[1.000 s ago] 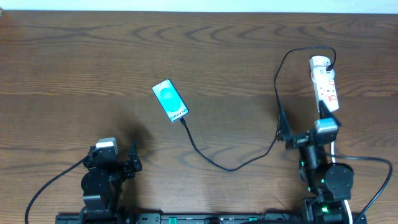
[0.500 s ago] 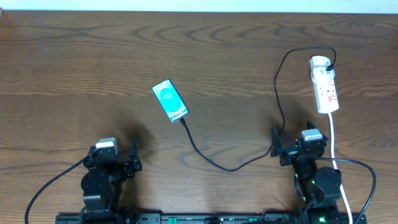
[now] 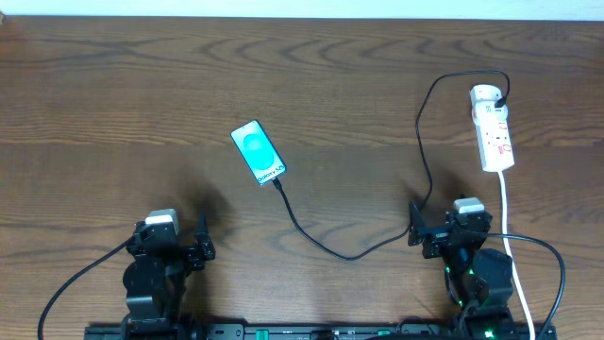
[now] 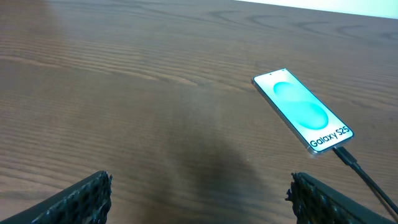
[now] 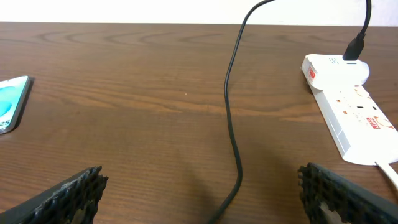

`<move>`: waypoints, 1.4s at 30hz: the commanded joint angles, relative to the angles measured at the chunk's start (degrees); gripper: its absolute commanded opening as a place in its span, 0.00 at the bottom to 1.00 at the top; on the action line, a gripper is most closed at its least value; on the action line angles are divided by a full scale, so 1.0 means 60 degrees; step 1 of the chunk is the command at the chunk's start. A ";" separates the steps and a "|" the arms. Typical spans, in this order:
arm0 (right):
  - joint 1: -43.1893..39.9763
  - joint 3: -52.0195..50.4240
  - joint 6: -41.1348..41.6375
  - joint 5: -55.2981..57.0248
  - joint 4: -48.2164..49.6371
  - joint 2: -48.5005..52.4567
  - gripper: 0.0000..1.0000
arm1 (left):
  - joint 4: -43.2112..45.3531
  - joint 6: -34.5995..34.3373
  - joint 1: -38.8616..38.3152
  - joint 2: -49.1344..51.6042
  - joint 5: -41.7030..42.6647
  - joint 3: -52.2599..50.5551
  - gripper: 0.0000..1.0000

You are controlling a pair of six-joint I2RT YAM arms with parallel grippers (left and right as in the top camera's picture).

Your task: Plug charger to phone and switch on socket

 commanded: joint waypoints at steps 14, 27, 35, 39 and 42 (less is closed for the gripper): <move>-0.0007 -0.0015 0.0845 0.0335 -0.0076 -0.0069 0.99 | -0.0186 0.0200 0.0047 -0.0062 0.0087 -0.0117 0.92; -0.0007 -0.0011 0.0809 0.0324 -0.0055 -0.0058 0.99 | -0.0186 0.0200 0.0047 -0.0062 0.0087 -0.0117 0.92; -0.0007 -0.0011 0.0809 0.0324 -0.0055 -0.0058 0.99 | -0.0186 0.0200 0.0047 -0.0062 0.0087 -0.0117 0.92; -0.0007 -0.0011 0.0805 0.0324 -0.0055 -0.0058 0.99 | -0.0186 0.0200 0.0047 -0.0062 0.0087 -0.0117 0.92; -0.0007 -0.0011 0.0809 0.0324 -0.0051 -0.0058 0.99 | -0.0186 0.0200 0.0047 -0.0062 0.0087 -0.0117 0.92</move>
